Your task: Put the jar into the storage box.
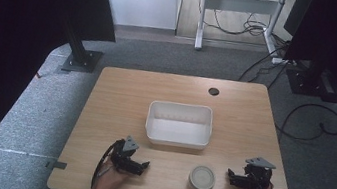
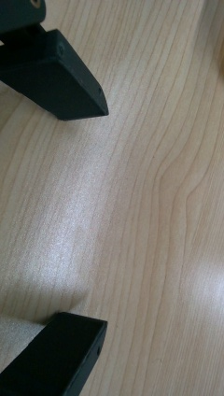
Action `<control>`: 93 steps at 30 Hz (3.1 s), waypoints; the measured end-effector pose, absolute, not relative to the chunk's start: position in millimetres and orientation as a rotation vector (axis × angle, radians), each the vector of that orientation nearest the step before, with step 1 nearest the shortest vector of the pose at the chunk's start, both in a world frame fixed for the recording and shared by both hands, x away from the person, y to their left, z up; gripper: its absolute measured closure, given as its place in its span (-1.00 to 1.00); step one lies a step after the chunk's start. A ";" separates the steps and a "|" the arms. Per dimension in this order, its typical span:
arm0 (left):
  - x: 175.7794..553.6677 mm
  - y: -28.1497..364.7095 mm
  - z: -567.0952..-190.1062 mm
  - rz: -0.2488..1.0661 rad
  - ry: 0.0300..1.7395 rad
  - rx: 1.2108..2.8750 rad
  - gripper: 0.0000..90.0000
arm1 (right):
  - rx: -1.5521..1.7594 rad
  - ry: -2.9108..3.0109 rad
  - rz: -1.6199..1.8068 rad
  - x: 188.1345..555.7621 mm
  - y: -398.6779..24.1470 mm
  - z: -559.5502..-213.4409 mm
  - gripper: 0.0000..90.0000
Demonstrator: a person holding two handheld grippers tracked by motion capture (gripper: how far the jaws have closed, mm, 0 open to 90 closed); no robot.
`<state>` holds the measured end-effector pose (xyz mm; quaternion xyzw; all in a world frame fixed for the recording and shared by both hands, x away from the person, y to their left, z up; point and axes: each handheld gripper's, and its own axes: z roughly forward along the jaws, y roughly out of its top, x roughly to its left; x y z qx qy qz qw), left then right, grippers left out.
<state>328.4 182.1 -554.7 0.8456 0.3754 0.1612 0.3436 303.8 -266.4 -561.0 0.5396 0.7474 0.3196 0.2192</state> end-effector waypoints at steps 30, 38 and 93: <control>321.4 181.3 -550.2 0.444 0.971 2.198 -0.87 | 1.493 2.068 0.885 303.8 -266.4 -561.0 -0.99; 316.1 179.4 -543.2 0.421 0.943 2.179 -0.87 | 1.493 2.068 0.885 303.8 -266.4 -561.0 -0.99; 283.5 111.0 -507.8 0.276 0.620 2.183 -0.88 | 1.484 2.079 0.889 303.6 -266.0 -561.0 -0.99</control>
